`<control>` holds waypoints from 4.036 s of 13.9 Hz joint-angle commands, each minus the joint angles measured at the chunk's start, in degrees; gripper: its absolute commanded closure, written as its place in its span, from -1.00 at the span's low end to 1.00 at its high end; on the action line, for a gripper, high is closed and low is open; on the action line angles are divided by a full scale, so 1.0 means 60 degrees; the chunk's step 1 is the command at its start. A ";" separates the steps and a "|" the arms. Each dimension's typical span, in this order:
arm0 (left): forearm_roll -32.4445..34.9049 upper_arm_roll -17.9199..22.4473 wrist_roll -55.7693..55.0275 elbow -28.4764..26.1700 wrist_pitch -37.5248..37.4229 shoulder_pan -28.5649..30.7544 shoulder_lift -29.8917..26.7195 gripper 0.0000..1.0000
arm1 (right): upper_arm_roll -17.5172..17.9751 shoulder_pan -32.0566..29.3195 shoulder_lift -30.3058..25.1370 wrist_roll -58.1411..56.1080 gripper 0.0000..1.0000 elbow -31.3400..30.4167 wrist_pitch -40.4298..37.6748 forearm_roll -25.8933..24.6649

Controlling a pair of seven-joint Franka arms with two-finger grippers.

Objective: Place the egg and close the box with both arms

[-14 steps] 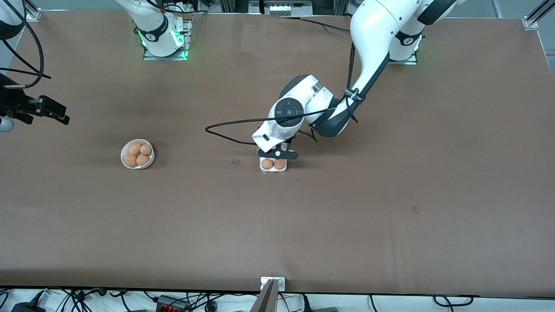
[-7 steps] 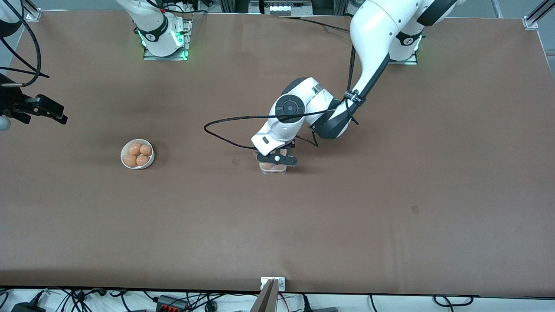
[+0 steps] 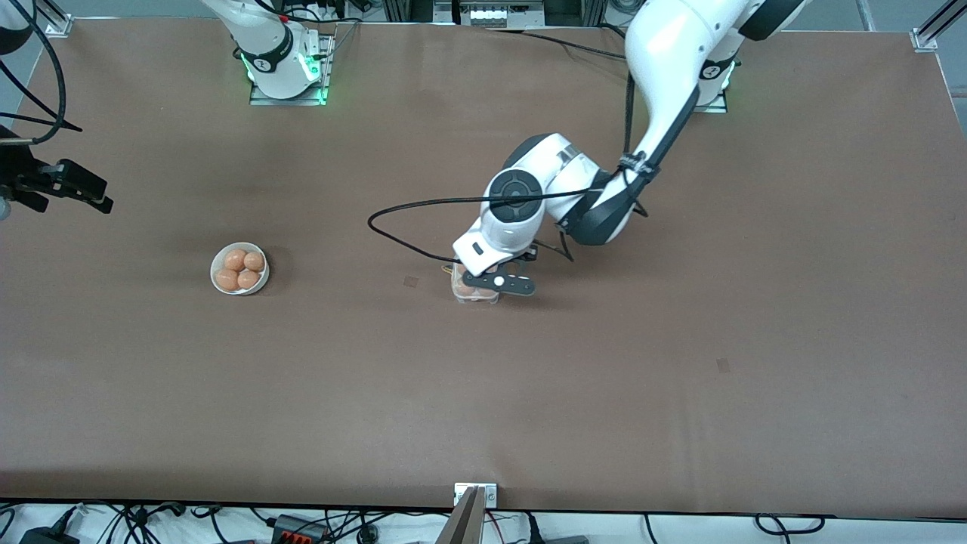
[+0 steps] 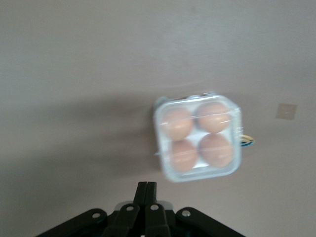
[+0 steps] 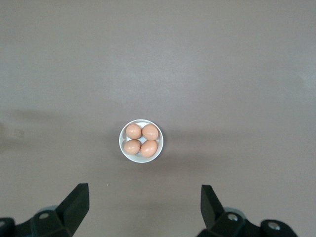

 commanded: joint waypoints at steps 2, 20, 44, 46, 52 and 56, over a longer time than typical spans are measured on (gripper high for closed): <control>0.0158 -0.0093 0.2146 -0.0216 -0.1778 0.1201 -0.1216 0.99 | -0.0031 0.0069 -0.0476 0.0139 -1.00 -0.0408 -0.0077 -0.0083; -0.0281 -0.0284 0.5618 -0.0495 -0.5443 0.5701 -0.4617 0.99 | -0.0031 0.0083 -0.0754 0.0330 -1.00 -0.0760 -0.0150 -0.0112; -0.0662 -0.0108 0.3706 -0.2912 -0.4039 0.6725 -0.6258 -1.00 | -0.0002 0.0113 -0.0842 0.0330 -1.00 -0.0730 -0.0311 -0.0068; -0.0662 -0.0152 0.3643 -0.3014 -0.3689 0.7048 -0.6316 -1.00 | -0.0002 0.0113 -0.0828 0.0359 -1.00 -0.0745 -0.0355 -0.0054; -0.0677 0.0871 0.3540 -0.3410 -0.3218 0.5805 -0.6785 -1.00 | -0.0002 0.0113 -0.0842 0.0447 -1.00 -0.0745 -0.0428 -0.0053; -0.0662 0.0917 0.3569 -0.3746 -0.3160 0.5614 -0.7063 -1.00 | -0.0002 0.0113 -0.0842 0.0447 -1.00 -0.0745 -0.0428 -0.0053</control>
